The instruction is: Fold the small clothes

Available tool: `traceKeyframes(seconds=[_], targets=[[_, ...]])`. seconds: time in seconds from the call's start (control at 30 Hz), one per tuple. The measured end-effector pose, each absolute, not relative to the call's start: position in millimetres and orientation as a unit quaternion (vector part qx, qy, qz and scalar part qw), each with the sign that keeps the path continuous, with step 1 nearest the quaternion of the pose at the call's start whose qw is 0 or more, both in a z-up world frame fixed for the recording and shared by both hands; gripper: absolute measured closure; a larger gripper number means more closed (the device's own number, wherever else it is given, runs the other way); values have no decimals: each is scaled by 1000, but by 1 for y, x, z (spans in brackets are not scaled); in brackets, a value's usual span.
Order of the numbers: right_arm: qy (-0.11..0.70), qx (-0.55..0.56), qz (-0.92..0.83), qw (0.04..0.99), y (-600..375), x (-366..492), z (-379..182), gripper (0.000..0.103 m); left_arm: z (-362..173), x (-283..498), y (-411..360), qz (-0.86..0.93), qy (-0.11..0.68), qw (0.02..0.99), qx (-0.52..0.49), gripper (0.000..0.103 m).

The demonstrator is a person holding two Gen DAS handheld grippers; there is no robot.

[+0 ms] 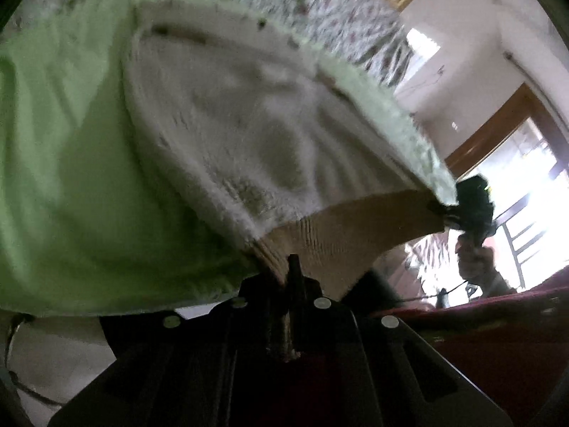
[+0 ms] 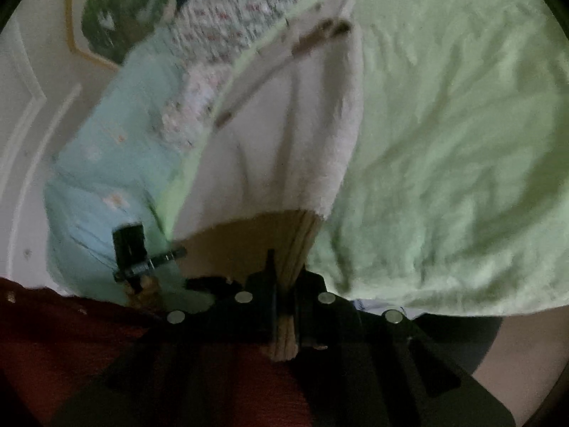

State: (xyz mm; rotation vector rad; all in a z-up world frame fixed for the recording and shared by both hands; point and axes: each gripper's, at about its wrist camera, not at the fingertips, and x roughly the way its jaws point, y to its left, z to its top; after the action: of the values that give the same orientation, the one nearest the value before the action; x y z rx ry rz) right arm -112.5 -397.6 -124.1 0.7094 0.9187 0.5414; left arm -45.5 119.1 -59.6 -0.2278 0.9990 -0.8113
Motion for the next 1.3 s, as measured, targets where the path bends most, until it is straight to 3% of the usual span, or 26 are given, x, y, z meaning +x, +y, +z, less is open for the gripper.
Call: traceKeyframes(seconds=[0.33,0.6,1.07,1.3], targets=[[303,393,300,815,-415,-97,-55,95,37,-37,148,-382,331,845,-178,98],[243,392,288,839,-418,-21,-4,95,70,43,129,-359,280,872,-179,98],[286,373,206,858,-417,179,3,95,61,242,105,-251,308,897,-193,98],[323,340,159,869,-414,250,-20,95,21,317,95,-209,355,891,-190,98]])
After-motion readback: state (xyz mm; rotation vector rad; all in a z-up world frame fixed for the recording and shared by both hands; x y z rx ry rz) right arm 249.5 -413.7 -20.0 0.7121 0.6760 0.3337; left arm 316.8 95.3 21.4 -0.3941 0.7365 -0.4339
